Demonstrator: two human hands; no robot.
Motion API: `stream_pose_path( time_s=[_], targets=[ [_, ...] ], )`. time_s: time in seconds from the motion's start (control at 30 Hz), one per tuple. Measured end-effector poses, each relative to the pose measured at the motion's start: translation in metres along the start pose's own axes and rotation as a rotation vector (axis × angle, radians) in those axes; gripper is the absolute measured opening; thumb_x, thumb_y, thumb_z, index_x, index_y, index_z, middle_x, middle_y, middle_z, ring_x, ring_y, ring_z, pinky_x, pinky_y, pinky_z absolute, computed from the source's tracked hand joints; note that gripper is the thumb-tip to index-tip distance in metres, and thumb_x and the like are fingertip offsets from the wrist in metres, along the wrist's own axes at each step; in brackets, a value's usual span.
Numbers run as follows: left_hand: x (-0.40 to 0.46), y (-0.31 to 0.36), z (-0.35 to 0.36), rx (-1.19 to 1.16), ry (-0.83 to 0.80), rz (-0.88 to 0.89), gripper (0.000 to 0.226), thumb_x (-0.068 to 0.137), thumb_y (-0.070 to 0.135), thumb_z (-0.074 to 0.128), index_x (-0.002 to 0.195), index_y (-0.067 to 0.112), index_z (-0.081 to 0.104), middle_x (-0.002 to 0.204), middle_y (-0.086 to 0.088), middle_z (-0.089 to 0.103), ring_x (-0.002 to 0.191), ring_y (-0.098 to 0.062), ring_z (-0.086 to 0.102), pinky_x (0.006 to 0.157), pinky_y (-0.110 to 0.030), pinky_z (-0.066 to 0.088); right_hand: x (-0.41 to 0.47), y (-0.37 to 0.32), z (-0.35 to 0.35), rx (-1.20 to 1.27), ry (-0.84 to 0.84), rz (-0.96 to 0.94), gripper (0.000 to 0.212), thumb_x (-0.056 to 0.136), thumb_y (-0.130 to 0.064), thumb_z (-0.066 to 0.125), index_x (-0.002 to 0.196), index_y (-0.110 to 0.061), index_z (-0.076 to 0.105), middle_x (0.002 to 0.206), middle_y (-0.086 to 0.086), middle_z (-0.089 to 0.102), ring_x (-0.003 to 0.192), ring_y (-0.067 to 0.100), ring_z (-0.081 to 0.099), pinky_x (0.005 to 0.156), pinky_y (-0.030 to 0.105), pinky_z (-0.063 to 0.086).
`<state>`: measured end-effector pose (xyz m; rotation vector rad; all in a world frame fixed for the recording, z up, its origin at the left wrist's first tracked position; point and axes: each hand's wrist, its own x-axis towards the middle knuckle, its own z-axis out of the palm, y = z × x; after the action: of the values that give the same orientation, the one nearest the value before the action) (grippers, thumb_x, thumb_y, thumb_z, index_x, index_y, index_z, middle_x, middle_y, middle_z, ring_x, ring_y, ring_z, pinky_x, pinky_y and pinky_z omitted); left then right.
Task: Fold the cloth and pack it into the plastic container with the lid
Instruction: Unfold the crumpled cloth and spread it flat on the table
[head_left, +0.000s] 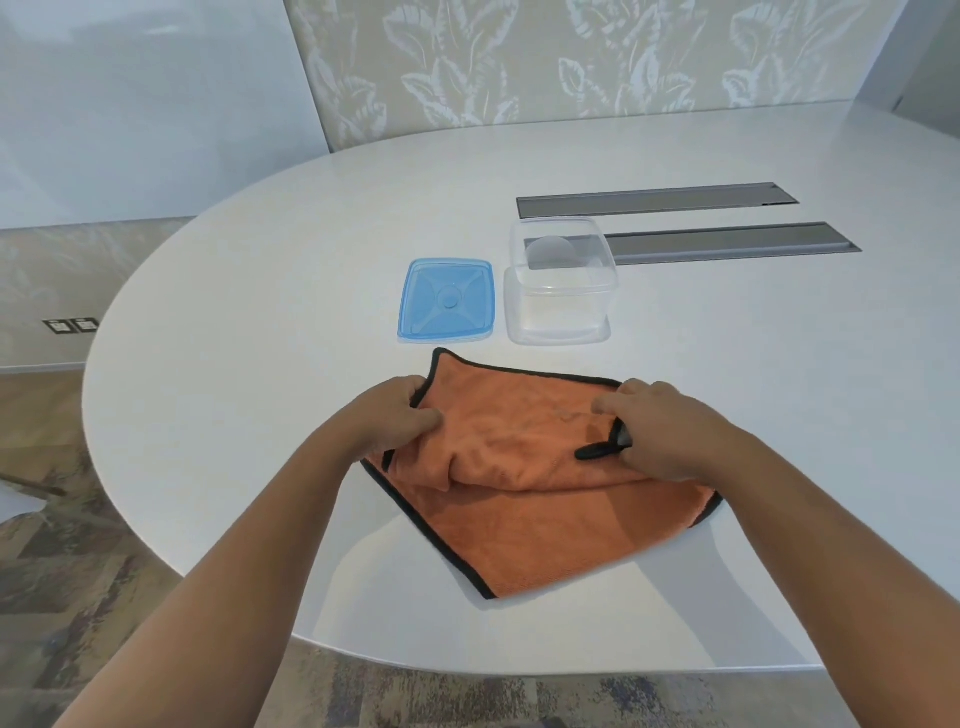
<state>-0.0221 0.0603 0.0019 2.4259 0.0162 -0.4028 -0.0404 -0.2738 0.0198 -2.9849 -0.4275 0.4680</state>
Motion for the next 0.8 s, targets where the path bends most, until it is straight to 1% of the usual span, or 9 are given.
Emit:
stream_pose_path(
  time_s=[0.07, 0.17, 0.27, 0.33, 0.4, 0.53, 0.63, 0.73, 0.8],
  targets=[
    [0.0, -0.002, -0.003, 0.109, 0.025, -0.001, 0.016, 0.093, 0.04, 0.057, 0.102, 0.028, 0.062, 0.1, 0.006, 0.069, 0.095, -0.019, 0.066, 0.087, -0.042, 0.053, 0.003, 0.006, -0.003, 0.004, 0.015, 0.042, 0.043, 0.087, -0.016, 0.054, 0.126, -0.032, 0.052, 0.121, -0.002, 0.049, 0.106, 0.023, 0.046, 0.086, 0.044, 0.051],
    [0.001, -0.008, -0.006, 0.179, -0.016, -0.036, 0.024, 0.099, 0.04, 0.051, 0.107, 0.021, 0.062, 0.104, 0.003, 0.068, 0.097, -0.02, 0.064, 0.092, -0.044, 0.051, 0.009, 0.015, -0.004, 0.022, 0.056, 0.093, 0.026, 0.083, -0.014, 0.054, 0.106, -0.025, 0.057, 0.107, 0.001, 0.057, 0.089, 0.021, 0.054, 0.074, 0.038, 0.051],
    [0.0, -0.015, -0.002, 0.153, -0.082, -0.09, 0.025, 0.103, 0.039, 0.047, 0.104, 0.019, 0.062, 0.101, -0.001, 0.069, 0.096, -0.022, 0.065, 0.08, -0.038, 0.051, 0.016, 0.025, -0.003, 0.068, 0.149, 0.149, 0.023, 0.081, -0.013, 0.052, 0.096, -0.03, 0.057, 0.097, -0.001, 0.065, 0.079, 0.018, 0.057, 0.06, 0.033, 0.044],
    [-0.001, -0.018, 0.001, 0.132, -0.125, -0.134, 0.028, 0.103, 0.038, 0.045, 0.102, 0.018, 0.064, 0.098, -0.003, 0.07, 0.092, -0.022, 0.065, 0.071, -0.034, 0.048, 0.022, 0.03, -0.003, 0.079, 0.253, 0.173, 0.035, 0.081, -0.012, 0.051, 0.106, -0.034, 0.059, 0.1, -0.004, 0.067, 0.084, 0.023, 0.059, 0.065, 0.035, 0.049],
    [-0.001, -0.02, 0.004, 0.151, -0.124, -0.167, 0.031, 0.103, 0.039, 0.043, 0.105, 0.016, 0.064, 0.101, -0.004, 0.069, 0.092, -0.022, 0.064, 0.072, -0.034, 0.048, 0.028, 0.032, 0.0, 0.128, 0.421, 0.18, 0.042, 0.086, -0.011, 0.05, 0.12, -0.034, 0.057, 0.105, -0.001, 0.069, 0.089, 0.028, 0.062, 0.071, 0.039, 0.051],
    [0.001, -0.02, 0.008, 0.219, 0.055, -0.234, 0.037, 0.106, 0.037, 0.04, 0.122, 0.008, 0.056, 0.119, -0.011, 0.063, 0.096, -0.025, 0.057, 0.078, -0.036, 0.041, 0.035, 0.029, 0.008, 0.351, 0.813, 0.126, 0.054, 0.095, -0.007, 0.049, 0.147, -0.023, 0.044, 0.134, 0.007, 0.063, 0.113, 0.036, 0.06, 0.089, 0.048, 0.05],
    [0.002, -0.022, 0.012, 0.257, 0.164, -0.278, 0.034, 0.105, 0.032, 0.042, 0.122, 0.005, 0.053, 0.123, -0.015, 0.062, 0.095, -0.028, 0.053, 0.08, -0.036, 0.04, 0.034, 0.024, 0.02, 0.228, 0.971, 0.106, 0.064, 0.089, -0.004, 0.061, 0.149, -0.017, 0.043, 0.147, 0.012, 0.05, 0.122, 0.039, 0.051, 0.093, 0.054, 0.044],
    [-0.001, -0.021, 0.011, 0.387, 0.212, -0.359, 0.025, 0.098, 0.035, 0.045, 0.11, 0.013, 0.044, 0.103, -0.006, 0.059, 0.089, -0.028, 0.054, 0.075, -0.038, 0.041, 0.033, 0.015, 0.026, 0.102, 0.92, 0.121, 0.046, 0.087, -0.009, 0.061, 0.133, -0.016, 0.059, 0.124, 0.01, 0.061, 0.107, 0.039, 0.056, 0.086, 0.051, 0.042],
    [-0.005, -0.017, 0.009, 0.43, 0.296, -0.345, 0.024, 0.091, 0.031, 0.05, 0.105, 0.016, 0.038, 0.095, -0.002, 0.058, 0.083, -0.028, 0.055, 0.069, -0.038, 0.04, 0.033, 0.008, 0.027, 0.106, 0.686, 0.179, 0.028, 0.09, -0.024, 0.057, 0.115, -0.02, 0.068, 0.108, 0.003, 0.067, 0.098, 0.033, 0.062, 0.083, 0.045, 0.045]
  ],
)
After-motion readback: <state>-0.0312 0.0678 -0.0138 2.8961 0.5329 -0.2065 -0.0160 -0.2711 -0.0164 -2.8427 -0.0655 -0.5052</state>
